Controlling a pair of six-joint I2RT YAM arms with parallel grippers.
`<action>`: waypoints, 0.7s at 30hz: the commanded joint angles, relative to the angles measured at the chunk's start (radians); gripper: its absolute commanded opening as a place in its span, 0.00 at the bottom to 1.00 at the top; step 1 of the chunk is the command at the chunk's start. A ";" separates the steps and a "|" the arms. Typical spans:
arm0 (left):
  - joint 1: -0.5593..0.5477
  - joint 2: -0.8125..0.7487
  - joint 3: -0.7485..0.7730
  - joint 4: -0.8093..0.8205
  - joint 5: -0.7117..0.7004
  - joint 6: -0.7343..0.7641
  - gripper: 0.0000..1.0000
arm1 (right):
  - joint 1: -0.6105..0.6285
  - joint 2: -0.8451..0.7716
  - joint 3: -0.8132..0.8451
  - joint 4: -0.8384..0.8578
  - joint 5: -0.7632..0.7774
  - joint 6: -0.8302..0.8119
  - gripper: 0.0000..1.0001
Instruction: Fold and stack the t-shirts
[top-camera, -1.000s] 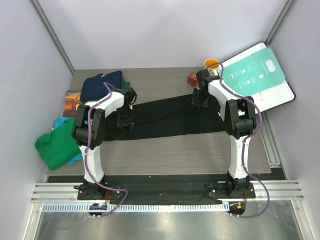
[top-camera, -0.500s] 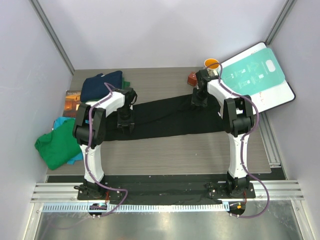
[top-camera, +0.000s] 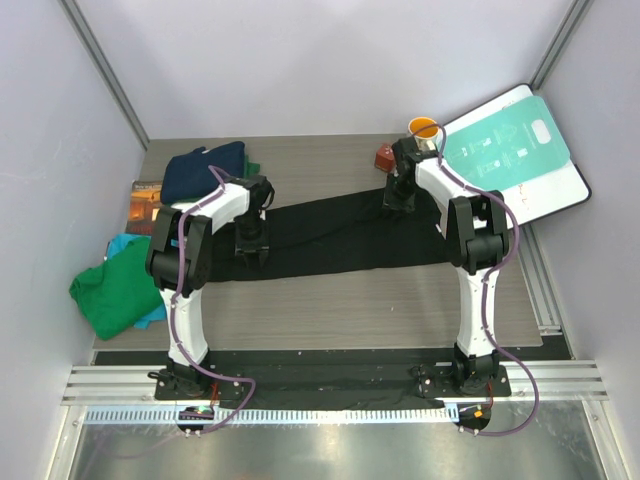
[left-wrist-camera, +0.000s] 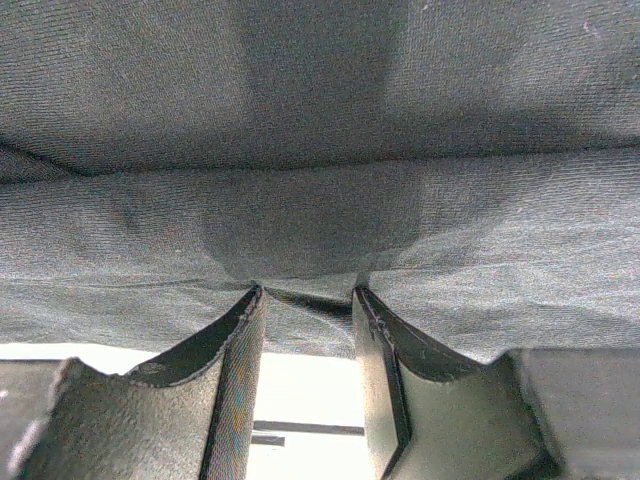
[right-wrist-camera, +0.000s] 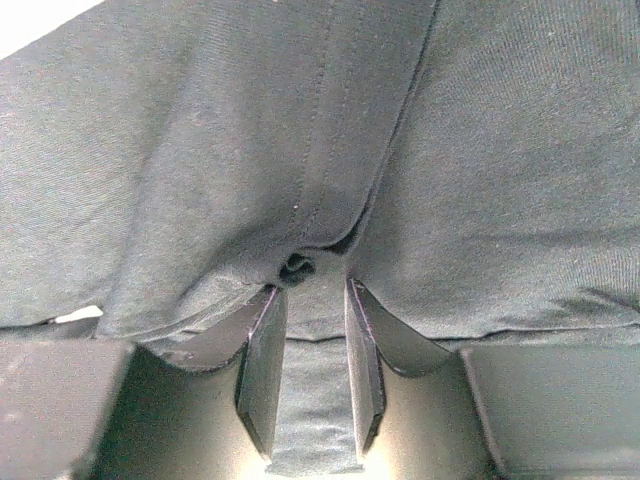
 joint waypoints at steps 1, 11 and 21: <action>0.001 0.003 0.010 0.001 0.015 0.020 0.41 | -0.003 -0.115 0.016 0.035 -0.022 0.013 0.34; 0.001 0.022 0.024 0.001 0.024 0.020 0.41 | -0.006 -0.130 -0.004 0.044 -0.012 0.004 0.36; 0.001 0.025 0.030 -0.005 0.021 0.026 0.41 | -0.006 -0.092 0.005 0.027 -0.022 0.003 0.37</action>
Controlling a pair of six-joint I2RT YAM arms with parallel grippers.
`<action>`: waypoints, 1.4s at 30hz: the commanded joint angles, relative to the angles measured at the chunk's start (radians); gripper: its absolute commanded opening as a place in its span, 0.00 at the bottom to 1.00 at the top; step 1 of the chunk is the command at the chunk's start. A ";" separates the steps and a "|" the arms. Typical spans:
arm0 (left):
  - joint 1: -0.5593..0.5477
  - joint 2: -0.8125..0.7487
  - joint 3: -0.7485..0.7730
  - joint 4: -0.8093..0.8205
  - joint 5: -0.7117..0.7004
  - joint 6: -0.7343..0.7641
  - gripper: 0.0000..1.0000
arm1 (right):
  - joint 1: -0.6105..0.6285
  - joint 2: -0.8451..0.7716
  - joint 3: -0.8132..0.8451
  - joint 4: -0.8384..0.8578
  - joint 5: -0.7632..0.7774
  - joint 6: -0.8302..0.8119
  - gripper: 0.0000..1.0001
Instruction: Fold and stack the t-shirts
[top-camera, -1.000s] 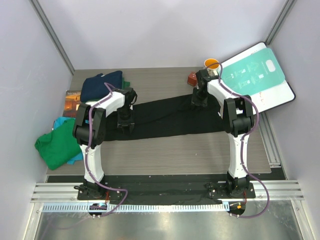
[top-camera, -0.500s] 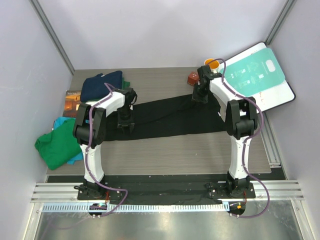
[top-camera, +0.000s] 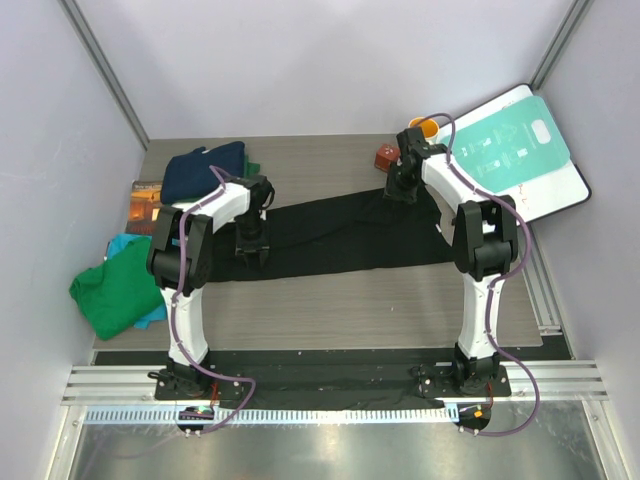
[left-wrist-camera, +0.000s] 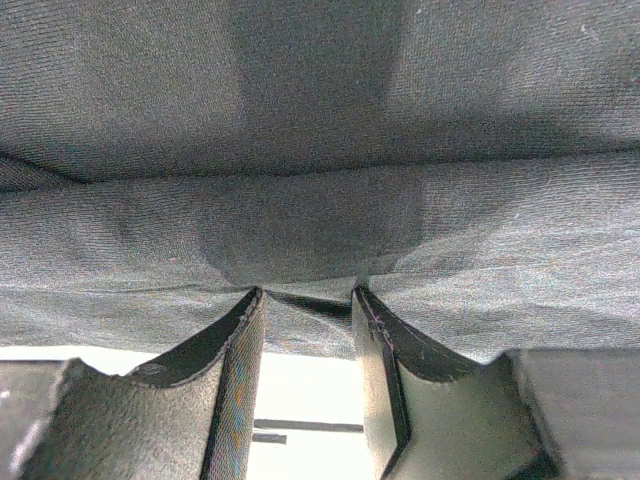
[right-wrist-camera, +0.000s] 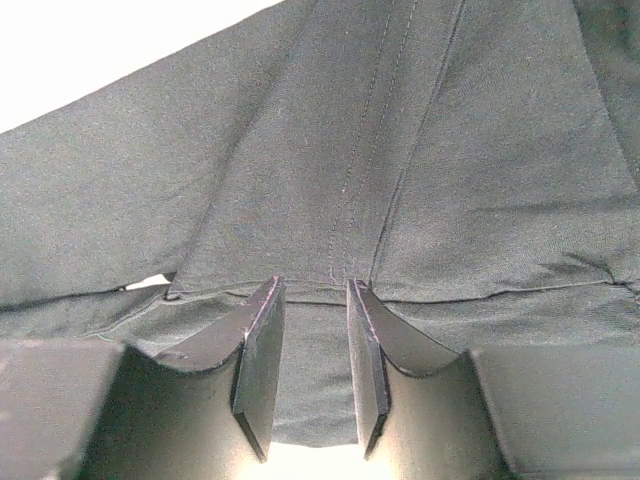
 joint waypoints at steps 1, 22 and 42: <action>0.001 0.013 0.018 0.004 0.015 0.017 0.41 | -0.004 0.004 0.010 0.001 0.007 -0.008 0.38; 0.001 0.027 0.021 0.007 0.017 0.017 0.41 | -0.007 0.059 -0.005 -0.016 0.026 -0.014 0.39; 0.001 0.037 0.027 0.002 0.018 0.017 0.40 | -0.015 0.107 -0.001 -0.028 0.007 -0.025 0.39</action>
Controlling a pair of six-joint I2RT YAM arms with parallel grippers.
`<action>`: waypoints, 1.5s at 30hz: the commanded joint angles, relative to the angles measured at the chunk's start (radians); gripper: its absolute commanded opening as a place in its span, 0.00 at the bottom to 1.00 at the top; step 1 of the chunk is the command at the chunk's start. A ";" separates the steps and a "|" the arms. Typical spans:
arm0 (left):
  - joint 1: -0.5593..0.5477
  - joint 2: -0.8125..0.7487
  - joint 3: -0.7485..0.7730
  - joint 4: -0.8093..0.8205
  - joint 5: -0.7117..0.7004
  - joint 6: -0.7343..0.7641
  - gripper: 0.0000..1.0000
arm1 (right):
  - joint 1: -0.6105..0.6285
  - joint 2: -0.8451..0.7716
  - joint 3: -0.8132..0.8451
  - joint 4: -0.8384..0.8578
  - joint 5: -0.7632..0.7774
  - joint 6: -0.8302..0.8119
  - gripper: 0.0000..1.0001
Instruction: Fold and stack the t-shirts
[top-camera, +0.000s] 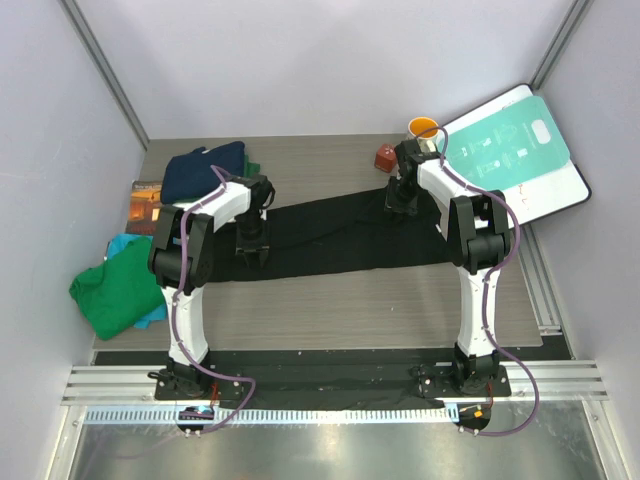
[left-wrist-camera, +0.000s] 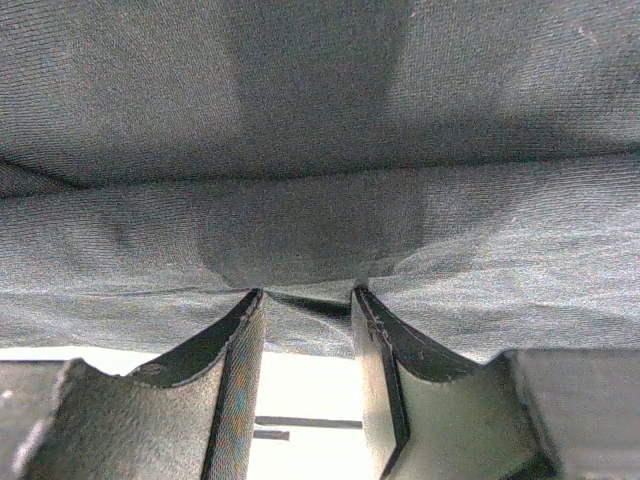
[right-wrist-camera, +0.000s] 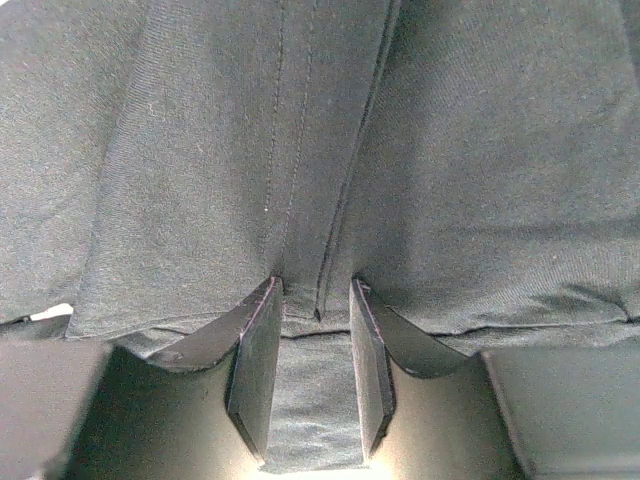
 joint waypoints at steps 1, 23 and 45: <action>0.001 0.024 0.011 0.017 0.011 0.005 0.40 | -0.004 0.023 0.022 0.007 -0.020 0.001 0.39; 0.001 0.038 0.008 0.023 0.012 0.008 0.39 | -0.004 0.031 0.065 0.022 -0.067 0.025 0.01; -0.001 0.044 0.015 0.026 0.012 0.010 0.39 | -0.004 0.035 0.188 -0.049 -0.069 0.005 0.01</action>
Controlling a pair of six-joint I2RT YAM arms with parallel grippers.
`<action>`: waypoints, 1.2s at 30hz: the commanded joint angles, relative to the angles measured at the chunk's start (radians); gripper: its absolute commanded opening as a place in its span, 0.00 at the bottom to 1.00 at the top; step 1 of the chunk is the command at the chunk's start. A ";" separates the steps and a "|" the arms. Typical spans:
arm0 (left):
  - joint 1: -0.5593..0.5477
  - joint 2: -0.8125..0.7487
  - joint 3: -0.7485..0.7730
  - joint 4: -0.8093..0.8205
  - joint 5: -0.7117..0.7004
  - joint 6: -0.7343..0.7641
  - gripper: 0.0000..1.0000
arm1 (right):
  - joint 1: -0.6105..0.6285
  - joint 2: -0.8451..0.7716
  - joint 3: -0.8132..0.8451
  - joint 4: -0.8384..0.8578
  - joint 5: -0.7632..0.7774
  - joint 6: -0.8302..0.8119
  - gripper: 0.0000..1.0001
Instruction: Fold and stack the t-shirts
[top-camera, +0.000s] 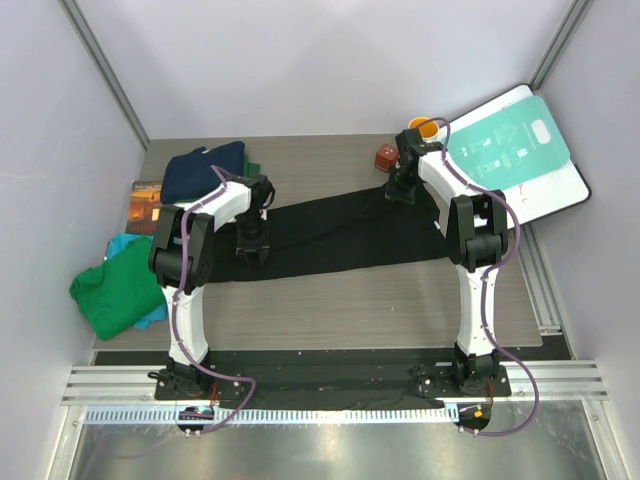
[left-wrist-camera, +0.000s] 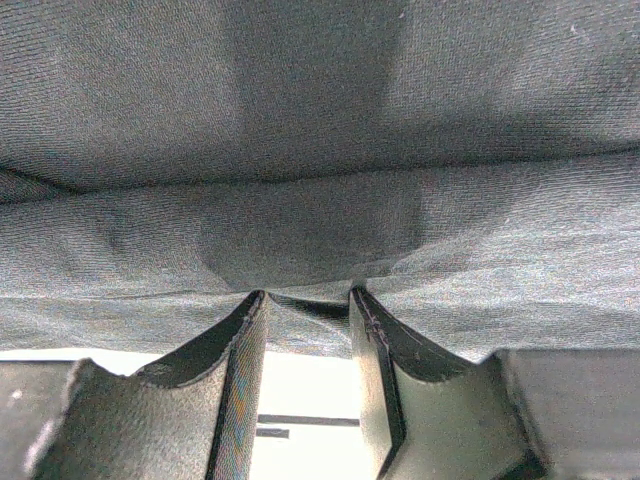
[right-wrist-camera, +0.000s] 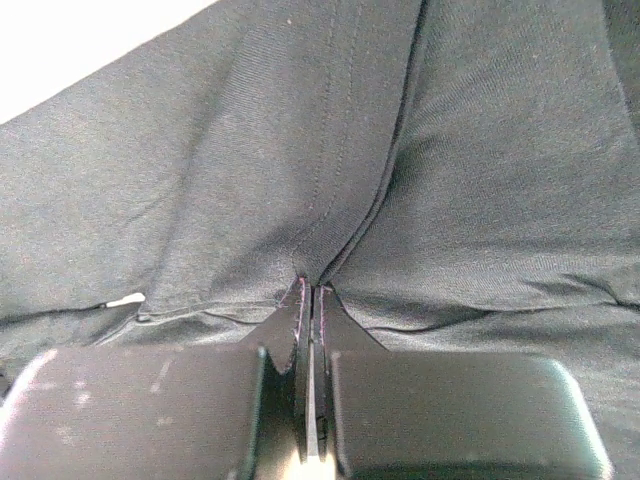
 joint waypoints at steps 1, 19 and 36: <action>0.001 0.036 0.007 0.031 0.008 0.008 0.39 | 0.002 0.003 0.074 -0.017 -0.006 -0.015 0.01; -0.001 0.033 0.012 0.030 0.008 0.008 0.38 | -0.007 0.035 0.142 -0.115 -0.056 -0.032 0.08; 0.001 0.028 0.000 0.033 0.008 0.006 0.38 | -0.041 0.032 0.223 -0.120 -0.159 0.031 0.16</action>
